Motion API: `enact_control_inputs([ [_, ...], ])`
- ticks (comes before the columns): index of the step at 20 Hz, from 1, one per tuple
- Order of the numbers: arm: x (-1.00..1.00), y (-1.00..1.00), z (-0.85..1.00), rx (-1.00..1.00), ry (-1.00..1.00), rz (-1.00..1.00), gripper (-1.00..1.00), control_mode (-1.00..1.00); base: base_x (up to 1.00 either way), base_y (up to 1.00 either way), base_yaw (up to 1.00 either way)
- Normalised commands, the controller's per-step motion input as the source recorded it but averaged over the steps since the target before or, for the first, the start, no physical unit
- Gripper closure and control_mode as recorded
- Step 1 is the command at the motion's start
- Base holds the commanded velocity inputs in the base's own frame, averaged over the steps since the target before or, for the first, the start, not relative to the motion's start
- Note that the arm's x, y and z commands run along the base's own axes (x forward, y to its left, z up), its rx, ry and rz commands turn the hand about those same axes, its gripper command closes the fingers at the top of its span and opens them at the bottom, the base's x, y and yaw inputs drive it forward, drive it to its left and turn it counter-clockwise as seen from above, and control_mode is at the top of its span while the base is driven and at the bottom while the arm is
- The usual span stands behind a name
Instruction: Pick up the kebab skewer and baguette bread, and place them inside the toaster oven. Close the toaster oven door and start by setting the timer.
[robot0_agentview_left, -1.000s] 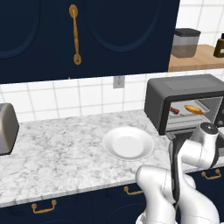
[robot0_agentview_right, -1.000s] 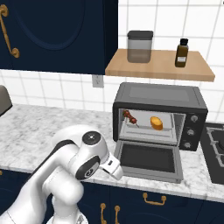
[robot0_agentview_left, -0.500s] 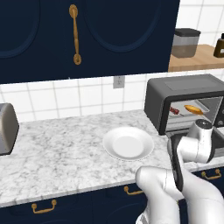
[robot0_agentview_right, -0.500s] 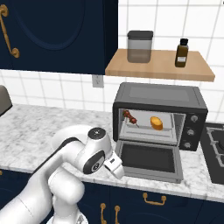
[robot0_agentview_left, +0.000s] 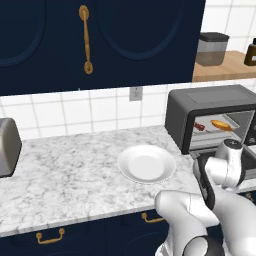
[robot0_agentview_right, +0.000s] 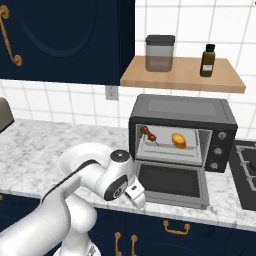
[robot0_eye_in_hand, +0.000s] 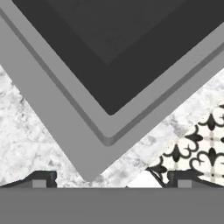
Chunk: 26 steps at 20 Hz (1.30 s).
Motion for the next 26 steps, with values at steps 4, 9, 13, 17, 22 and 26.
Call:
enact_control_inputs([
  [4,0.17,0.32,-0.37,0.0,-0.09,0.0,-1.0,-1.0,0.0,0.0,0.0],
  [9,0.17,0.35,-0.33,-0.01,-0.09,0.0,-1.0,-1.0,0.0,0.0,0.0],
  [13,0.23,0.18,-0.51,-0.05,-0.08,0.0,-1.0,-1.0,0.0,0.0,0.0],
  [17,0.16,0.21,-0.65,-0.04,-0.13,0.0,-1.0,-1.0,0.0,0.0,0.0],
  [22,0.26,0.27,-0.38,-0.01,-0.11,0.0,-1.0,-1.0,0.0,0.0,0.0],
  [26,0.16,0.26,-0.06,-0.01,-0.15,-0.01,-1.0,-1.0,0.0,0.0,0.0],
])
